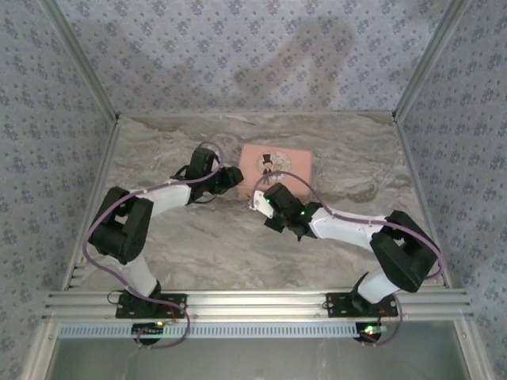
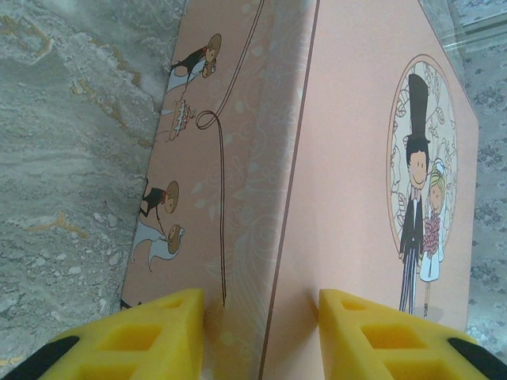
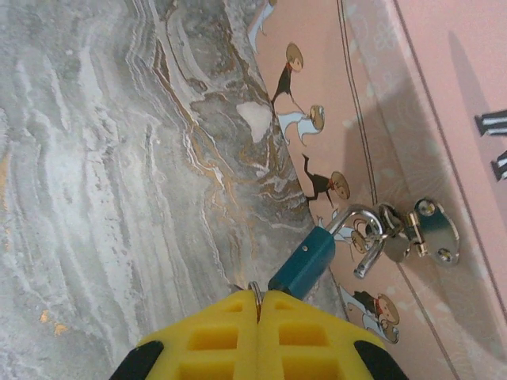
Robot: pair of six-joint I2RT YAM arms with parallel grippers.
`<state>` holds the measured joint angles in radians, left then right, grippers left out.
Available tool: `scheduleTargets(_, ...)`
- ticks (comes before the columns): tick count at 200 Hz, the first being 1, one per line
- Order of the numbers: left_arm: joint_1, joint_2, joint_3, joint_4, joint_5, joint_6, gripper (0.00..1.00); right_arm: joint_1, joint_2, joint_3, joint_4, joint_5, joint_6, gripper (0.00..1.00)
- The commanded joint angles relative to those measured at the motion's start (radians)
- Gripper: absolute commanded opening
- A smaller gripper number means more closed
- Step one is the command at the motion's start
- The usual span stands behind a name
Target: Unlock the padlock with the key
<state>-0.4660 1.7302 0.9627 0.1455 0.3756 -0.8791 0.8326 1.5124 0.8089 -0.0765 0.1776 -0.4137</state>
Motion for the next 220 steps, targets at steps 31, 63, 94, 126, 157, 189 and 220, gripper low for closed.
scheduleTargets(31, -0.035, -0.002, 0.032, -0.078, 0.054, 0.028, 0.42, 0.006, -0.116, -0.026, 0.079, -0.042, -0.016, 0.0)
scheduleTargets(63, -0.034, -0.003, 0.048, -0.091, 0.057, 0.031, 0.43, -0.023, -0.11, -0.036, 0.049, 0.011, 0.046, 0.0)
scheduleTargets(94, -0.034, -0.006, 0.043, -0.087, 0.058, 0.03, 0.43, -0.055, -0.127, -0.065, 0.052, 0.049, 0.115, 0.0)
scheduleTargets(126, -0.034, -0.011, 0.033, -0.086, 0.056, 0.031, 0.43, -0.075, -0.19, -0.096, 0.017, 0.08, 0.209, 0.0)
scheduleTargets(157, -0.033, -0.005, 0.031, -0.074, 0.055, 0.028, 0.43, -0.1, -0.212, -0.109, -0.035, 0.063, 0.32, 0.0)
scheduleTargets(189, -0.035, 0.002, 0.039, -0.07, 0.058, 0.025, 0.43, -0.132, -0.205, -0.104, -0.107, 0.046, 0.406, 0.0)
scheduleTargets(220, -0.034, 0.003, 0.05, -0.079, 0.057, 0.03, 0.43, -0.179, -0.178, -0.067, -0.177, 0.006, 0.493, 0.0)
